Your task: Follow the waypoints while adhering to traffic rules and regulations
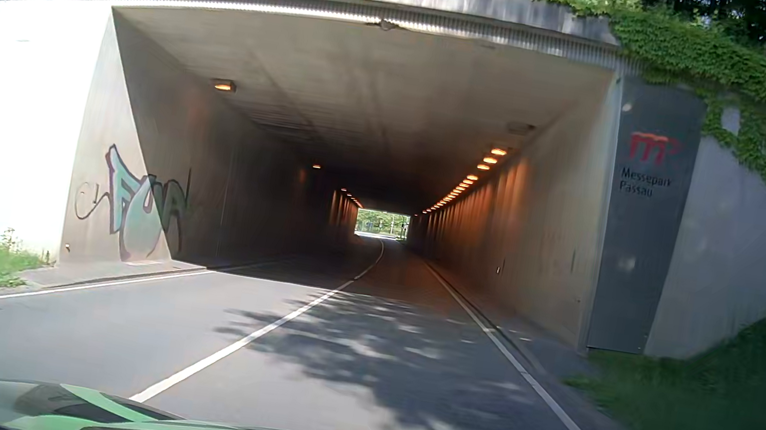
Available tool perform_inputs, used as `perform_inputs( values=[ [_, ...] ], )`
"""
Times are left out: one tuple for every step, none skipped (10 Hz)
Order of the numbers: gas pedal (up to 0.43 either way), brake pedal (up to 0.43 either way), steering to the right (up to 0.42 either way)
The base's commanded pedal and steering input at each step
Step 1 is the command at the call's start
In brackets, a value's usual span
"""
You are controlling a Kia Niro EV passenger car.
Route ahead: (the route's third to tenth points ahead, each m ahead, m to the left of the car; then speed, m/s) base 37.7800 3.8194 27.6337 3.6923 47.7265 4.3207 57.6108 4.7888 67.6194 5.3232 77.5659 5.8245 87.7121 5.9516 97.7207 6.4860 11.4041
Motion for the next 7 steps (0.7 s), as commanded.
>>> perform_inputs(
  values=[
    [0.000,0.000,-0.008],
    [0.000,0.000,-0.008],
    [0.000,0.000,-0.008],
    [0.000,0.000,-0.008],
    [0.000,0.000,-0.008],
    [0.000,0.000,-0.007],
    [0.000,0.000,-0.008]
  ],
)
